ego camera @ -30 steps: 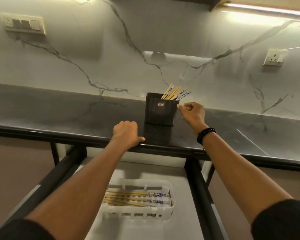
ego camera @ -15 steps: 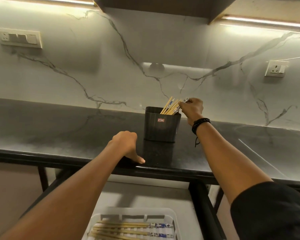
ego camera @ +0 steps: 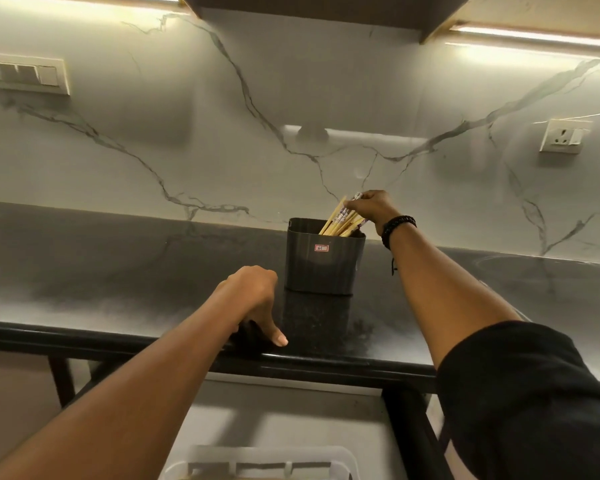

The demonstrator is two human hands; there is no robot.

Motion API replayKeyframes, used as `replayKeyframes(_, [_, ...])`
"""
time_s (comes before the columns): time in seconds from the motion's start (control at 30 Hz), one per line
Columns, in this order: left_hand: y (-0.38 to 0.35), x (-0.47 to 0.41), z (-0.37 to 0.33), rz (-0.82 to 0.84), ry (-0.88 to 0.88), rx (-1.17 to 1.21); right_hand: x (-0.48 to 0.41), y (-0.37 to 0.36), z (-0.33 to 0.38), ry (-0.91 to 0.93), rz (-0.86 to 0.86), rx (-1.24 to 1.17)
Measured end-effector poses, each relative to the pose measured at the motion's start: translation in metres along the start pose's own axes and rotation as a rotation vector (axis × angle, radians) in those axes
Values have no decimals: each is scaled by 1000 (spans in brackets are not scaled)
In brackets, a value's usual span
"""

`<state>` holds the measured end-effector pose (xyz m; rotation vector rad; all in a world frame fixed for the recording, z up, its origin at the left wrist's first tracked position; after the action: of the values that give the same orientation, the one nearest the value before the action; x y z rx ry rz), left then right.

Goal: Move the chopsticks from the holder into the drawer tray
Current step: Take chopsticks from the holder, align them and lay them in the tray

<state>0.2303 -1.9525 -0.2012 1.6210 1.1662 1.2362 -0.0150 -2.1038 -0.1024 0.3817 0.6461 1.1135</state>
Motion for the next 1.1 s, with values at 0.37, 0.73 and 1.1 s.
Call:
replayKeyframes(0.37, [-1,5,-6,4,0,-33,20,22,37,248,-176,173])
replayKeyframes(0.73, [-3,13,-4,-162,-96,-86,65,-21,38,170,26,-155])
replayKeyframes(1.1, [-13,21,10,-325,-159,-107,96,60,40,153,-109,-498])
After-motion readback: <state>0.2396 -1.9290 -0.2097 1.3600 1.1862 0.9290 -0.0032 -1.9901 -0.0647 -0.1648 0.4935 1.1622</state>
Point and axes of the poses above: each hand's wrist, its own x-axis away from the middle knuckle, its own y-axis out of the back of the hand, z = x × y, the point moved 8 cm from there along -x, towards the middle knuckle, and after that the axes turned 7 degrees about x, right-handed, at the moved point
